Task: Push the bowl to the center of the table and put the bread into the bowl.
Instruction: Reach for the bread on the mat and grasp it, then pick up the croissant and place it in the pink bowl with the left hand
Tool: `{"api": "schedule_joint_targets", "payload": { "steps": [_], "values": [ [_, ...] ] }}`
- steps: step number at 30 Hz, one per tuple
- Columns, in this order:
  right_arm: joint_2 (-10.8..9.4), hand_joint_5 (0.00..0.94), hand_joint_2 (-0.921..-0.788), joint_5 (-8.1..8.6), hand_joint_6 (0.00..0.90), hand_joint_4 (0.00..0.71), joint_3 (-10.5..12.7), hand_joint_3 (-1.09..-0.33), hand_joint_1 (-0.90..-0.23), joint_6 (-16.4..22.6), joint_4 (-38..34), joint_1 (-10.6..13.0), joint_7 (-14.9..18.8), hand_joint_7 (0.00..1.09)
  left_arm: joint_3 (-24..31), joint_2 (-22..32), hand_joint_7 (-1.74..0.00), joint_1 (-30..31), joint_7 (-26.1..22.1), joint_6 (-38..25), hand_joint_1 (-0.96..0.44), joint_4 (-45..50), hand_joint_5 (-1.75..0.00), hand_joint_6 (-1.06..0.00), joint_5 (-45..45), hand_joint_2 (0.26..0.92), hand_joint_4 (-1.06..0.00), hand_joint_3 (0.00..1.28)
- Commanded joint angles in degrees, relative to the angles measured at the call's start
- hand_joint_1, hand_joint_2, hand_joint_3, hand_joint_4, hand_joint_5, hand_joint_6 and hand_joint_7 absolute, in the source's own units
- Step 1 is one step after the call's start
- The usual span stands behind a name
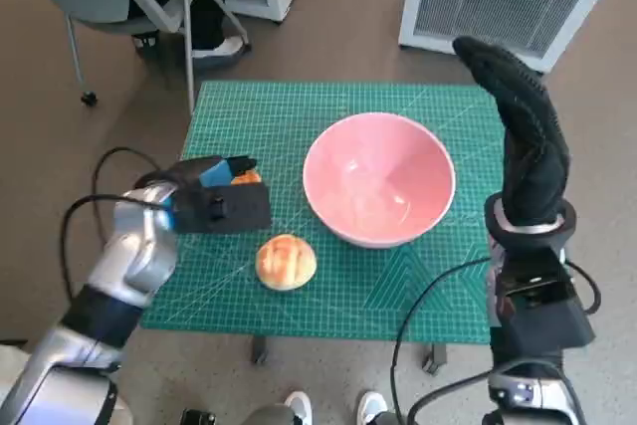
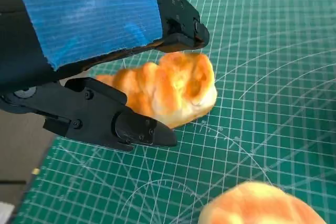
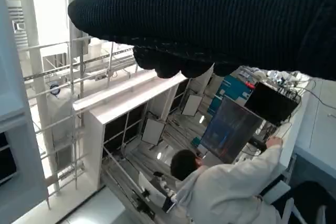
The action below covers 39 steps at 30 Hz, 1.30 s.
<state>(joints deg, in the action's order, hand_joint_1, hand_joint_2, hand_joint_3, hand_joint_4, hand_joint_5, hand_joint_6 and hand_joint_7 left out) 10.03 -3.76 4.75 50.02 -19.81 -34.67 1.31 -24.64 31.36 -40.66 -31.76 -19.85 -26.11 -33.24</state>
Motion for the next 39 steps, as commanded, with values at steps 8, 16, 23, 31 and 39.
{"api": "schedule_joint_targets", "payload": {
  "steps": [8,16,23,31,39],
  "values": [
    [-0.08,0.01,-0.921,2.87,0.04,0.419,-0.55,-0.611,-0.484,-0.39,0.96,1.91,1.32,0.73,3.34,-2.64,-0.13,0.73,7.93,4.47,-0.05,-6.72,-1.65,-0.63,1.97,0.905,-0.39,0.01],
    [-0.37,0.01,-0.921,3.34,0.039,0.421,-0.6,-0.6,-0.49,-0.06,0.74,1.94,1.54,0.73,6.23,-0.08,-1.12,1.52,9.47,7.88,0.0,0.06,-1.3,-0.58,2.98,0.92,-0.63,0.11],
    [-0.41,0.011,-0.921,3.5,0.037,0.423,-0.67,-0.6,-0.489,0.27,0.42,1.87,1.61,0.73,11.47,0.58,-1.24,2.92,9.64,5.74,0.0,14.45,-1.18,-0.56,4.1,0.92,-0.67,0.1],
    [-0.35,0.012,-0.921,4.15,0.034,0.427,-0.76,-0.603,-0.483,0.23,-0.1,1.78,1.95,0.74,16.18,-1.07,-1.19,2.17,11.3,3.01,0.0,28.89,-1.12,-0.61,4.12,0.92,-0.72,0.06],
    [-0.49,0.012,-0.921,4.18,0.03,0.427,-0.74,-0.605,-0.482,-0.19,0.08,1.89,2.06,0.75,16.4,-3.57,-0.96,-0.67,16.55,7.43,0.0,35.33,-1.17,-0.74,3.27,0.899,-0.77,0.03]
  ]
}}
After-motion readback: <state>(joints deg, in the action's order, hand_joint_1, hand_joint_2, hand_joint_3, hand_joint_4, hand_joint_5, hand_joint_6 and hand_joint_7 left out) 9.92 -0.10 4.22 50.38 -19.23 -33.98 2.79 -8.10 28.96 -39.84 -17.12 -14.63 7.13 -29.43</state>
